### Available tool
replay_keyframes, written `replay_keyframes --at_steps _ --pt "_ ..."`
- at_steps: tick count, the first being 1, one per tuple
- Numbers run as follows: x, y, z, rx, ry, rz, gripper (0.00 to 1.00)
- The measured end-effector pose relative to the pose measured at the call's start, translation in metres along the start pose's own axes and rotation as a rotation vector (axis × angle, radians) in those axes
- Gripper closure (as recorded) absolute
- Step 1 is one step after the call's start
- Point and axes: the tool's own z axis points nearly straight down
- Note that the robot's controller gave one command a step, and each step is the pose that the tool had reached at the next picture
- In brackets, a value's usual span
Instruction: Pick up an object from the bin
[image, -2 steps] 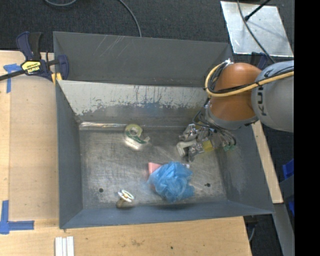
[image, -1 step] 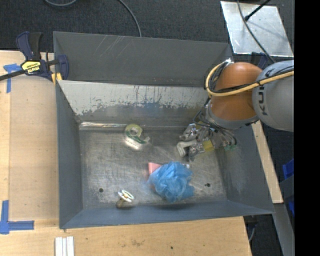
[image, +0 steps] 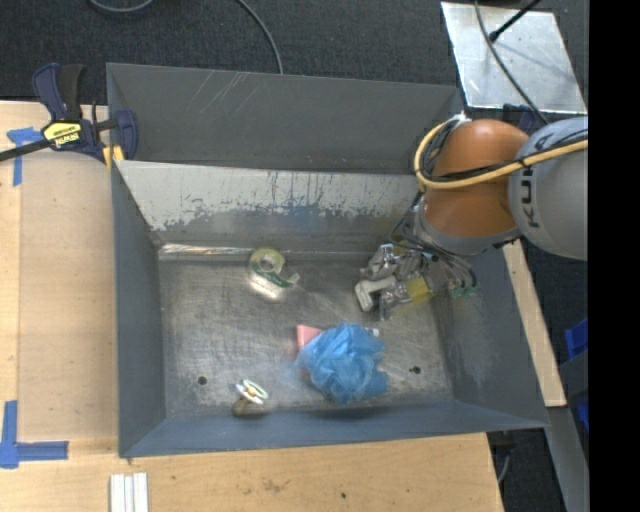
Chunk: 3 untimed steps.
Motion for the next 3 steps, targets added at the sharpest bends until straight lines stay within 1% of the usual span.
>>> replay_keyframes --at_steps 1,2,3 --pt "-0.001 0.0 -0.005 0.0 -0.001 0.0 1.0" --pt "0.0 0.0 -0.013 -0.001 0.005 0.0 1.0" --pt "0.001 0.001 -0.032 -0.003 0.011 0.0 1.0"
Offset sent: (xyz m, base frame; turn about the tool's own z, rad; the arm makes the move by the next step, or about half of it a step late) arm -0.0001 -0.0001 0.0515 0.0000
